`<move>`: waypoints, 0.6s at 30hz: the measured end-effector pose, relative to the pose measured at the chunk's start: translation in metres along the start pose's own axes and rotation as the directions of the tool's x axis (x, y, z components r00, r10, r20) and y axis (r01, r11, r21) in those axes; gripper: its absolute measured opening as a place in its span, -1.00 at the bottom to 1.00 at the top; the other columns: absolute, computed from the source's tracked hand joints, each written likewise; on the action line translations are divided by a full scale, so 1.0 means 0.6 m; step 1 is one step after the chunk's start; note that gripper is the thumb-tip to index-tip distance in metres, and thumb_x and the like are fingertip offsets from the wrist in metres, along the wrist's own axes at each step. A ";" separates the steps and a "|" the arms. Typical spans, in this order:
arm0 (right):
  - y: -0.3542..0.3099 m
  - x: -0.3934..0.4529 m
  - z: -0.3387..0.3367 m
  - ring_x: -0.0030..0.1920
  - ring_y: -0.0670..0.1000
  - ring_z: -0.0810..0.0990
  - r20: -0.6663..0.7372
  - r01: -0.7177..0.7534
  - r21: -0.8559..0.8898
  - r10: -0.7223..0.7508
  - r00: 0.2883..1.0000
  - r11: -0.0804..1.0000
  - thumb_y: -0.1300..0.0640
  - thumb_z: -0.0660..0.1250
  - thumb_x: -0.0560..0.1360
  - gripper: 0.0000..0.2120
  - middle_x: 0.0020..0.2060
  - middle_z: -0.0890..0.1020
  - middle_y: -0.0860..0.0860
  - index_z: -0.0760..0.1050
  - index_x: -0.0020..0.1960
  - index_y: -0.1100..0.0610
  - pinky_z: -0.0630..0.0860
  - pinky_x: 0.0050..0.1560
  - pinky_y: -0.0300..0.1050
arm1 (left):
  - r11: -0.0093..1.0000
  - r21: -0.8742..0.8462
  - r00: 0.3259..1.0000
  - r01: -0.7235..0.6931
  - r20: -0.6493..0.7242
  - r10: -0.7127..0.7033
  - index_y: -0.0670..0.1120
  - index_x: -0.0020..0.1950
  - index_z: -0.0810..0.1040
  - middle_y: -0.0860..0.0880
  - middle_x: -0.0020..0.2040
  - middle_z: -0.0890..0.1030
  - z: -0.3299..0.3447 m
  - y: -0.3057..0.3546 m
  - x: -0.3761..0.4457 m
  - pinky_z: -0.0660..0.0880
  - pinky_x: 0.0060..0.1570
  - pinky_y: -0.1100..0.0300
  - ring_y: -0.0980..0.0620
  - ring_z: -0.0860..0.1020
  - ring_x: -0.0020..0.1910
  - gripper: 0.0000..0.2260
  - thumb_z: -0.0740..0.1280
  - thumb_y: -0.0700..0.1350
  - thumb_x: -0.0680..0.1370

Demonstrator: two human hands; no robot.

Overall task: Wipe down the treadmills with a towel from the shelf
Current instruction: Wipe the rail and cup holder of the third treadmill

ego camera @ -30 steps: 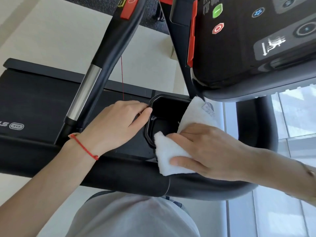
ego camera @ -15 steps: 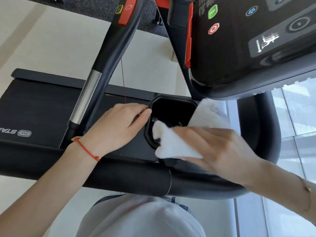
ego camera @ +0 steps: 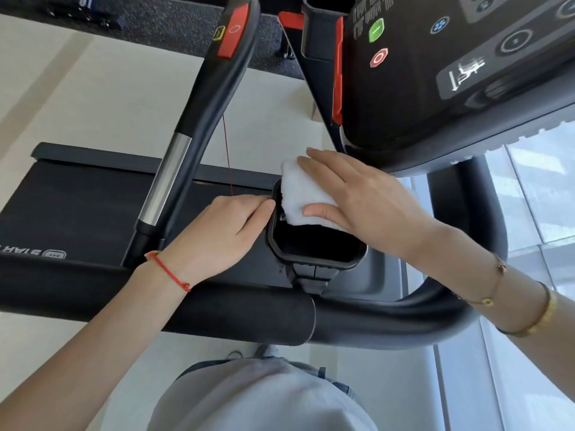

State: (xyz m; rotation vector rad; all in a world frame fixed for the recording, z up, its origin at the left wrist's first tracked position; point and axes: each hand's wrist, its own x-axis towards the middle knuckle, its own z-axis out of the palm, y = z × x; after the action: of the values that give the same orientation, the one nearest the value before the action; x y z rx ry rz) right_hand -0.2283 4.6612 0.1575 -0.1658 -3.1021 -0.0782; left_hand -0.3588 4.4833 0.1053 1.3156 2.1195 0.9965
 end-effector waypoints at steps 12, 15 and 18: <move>0.001 0.053 0.019 0.13 0.04 0.49 0.097 -0.027 -0.143 0.041 0.994 0.989 -0.15 0.14 0.60 -0.58 0.14 0.49 0.02 0.33 0.31 0.12 0.41 -0.02 -0.13 | 1.000 0.024 1.000 0.001 -0.006 -0.001 -0.04 -0.35 0.23 0.04 -0.43 0.29 0.002 -0.001 0.001 0.25 -0.32 0.14 0.06 0.28 -0.41 -0.61 0.06 0.05 0.66; 0.005 0.034 0.019 0.10 0.06 0.49 0.101 -0.060 -0.178 0.079 0.992 0.982 -0.07 0.18 0.61 -0.65 0.10 0.49 0.07 0.34 0.24 0.17 0.41 -0.06 -0.12 | 0.999 0.030 1.000 0.011 0.016 -0.012 -0.04 -0.33 0.26 0.02 -0.42 0.32 -0.002 -0.004 -0.001 0.31 -0.29 0.07 0.03 0.32 -0.39 -0.60 0.06 0.08 0.67; 0.004 0.024 0.018 0.09 0.06 0.48 0.104 -0.053 -0.217 0.077 0.992 0.975 -0.02 0.17 0.63 -0.68 0.10 0.47 0.08 0.32 0.24 0.19 0.43 -0.08 -0.12 | 0.999 0.029 1.000 0.015 0.014 -0.015 -0.05 -0.32 0.26 0.02 -0.42 0.31 -0.005 -0.004 0.000 0.29 -0.30 0.09 0.05 0.30 -0.40 -0.61 0.07 0.08 0.67</move>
State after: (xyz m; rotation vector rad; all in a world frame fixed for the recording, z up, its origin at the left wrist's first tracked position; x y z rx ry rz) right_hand -0.2428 4.6660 0.1472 -0.2873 -3.1893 -0.4168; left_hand -0.3624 4.4813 0.1054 1.3149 2.1375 0.9507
